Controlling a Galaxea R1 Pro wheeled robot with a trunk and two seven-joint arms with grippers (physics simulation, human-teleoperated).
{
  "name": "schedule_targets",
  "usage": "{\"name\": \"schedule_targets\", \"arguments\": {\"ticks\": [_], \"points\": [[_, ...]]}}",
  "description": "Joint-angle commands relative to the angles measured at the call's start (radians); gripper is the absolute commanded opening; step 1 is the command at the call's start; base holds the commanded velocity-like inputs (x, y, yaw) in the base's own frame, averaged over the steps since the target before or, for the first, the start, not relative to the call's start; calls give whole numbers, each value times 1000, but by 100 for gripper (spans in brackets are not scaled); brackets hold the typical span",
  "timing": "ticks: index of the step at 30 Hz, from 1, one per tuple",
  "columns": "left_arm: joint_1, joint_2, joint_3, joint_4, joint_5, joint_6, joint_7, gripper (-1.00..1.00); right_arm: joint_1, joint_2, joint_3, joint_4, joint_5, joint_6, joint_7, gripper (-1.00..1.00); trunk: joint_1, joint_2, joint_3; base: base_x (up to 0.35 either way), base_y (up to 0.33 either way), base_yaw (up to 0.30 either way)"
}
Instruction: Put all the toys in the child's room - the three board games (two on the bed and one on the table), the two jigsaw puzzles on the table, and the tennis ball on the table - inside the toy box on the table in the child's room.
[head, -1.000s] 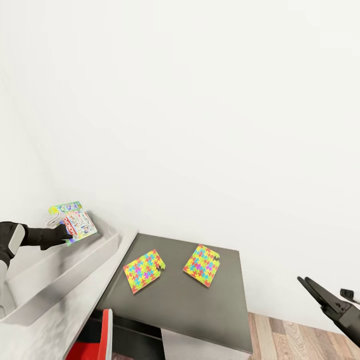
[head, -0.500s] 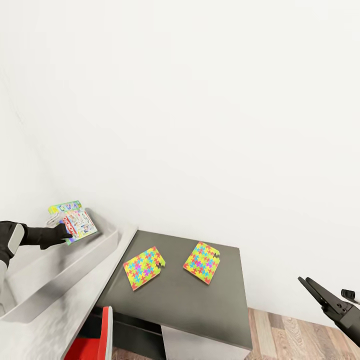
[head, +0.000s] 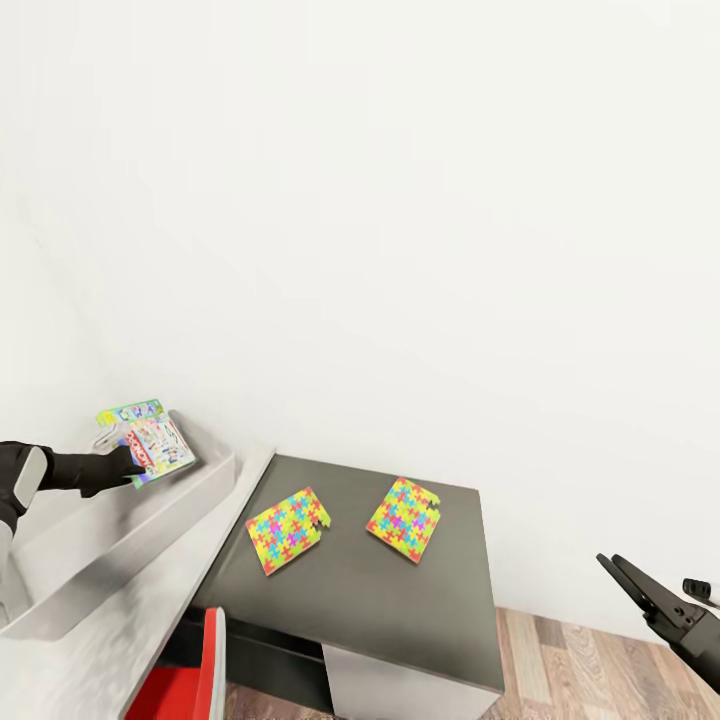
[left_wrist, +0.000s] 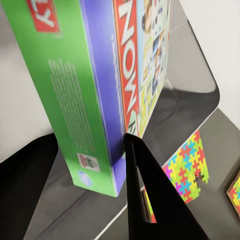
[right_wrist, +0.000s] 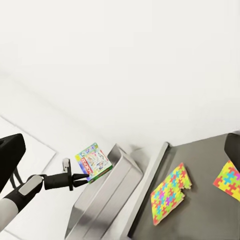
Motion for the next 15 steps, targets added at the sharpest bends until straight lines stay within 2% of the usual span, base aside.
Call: {"name": "schedule_targets", "arguments": {"ticks": [1,8,15], "points": [[-1,0,4,0,10,8,1,-100,0,0,0,0,-5,7,-1,100,1,-2,-4,0,0,0],[-1,2,7,0,71,7,0,-100,0,-1,0,0,-5,7,-1,100,1,-2,-15,0,0,0],[-1,4,7,0,92,5,0,-100,0,0,0,0,-5,7,-1,100,1,-2,-26,0,0,0]]}}
